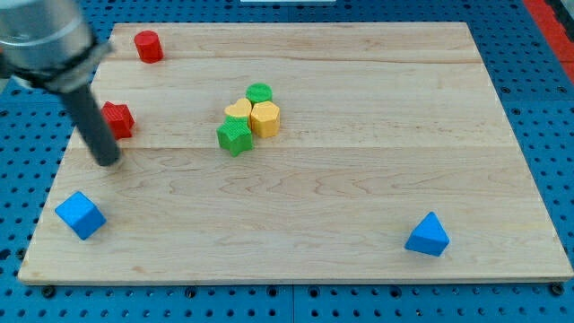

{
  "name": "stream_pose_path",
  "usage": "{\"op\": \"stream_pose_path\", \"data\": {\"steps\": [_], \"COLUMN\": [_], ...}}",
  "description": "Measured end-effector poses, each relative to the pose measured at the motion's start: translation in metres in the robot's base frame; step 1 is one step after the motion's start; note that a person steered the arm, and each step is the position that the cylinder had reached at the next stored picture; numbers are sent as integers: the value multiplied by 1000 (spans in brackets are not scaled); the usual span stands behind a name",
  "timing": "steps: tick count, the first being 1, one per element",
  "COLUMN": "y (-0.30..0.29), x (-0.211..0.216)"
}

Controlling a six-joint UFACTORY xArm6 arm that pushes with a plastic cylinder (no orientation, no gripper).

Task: Move the red star diagonal to the red circle

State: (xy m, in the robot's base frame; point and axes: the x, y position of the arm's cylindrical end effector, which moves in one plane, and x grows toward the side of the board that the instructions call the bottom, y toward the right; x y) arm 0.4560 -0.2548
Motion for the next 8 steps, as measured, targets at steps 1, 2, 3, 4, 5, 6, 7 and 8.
{"op": "stream_pose_path", "data": {"steps": [1,2,3,4,5,6,7,8], "y": [-42,13,104,88,66,102,126,134], "x": [-9,-55,-62,-63,-91,-91,-91,-91]}}
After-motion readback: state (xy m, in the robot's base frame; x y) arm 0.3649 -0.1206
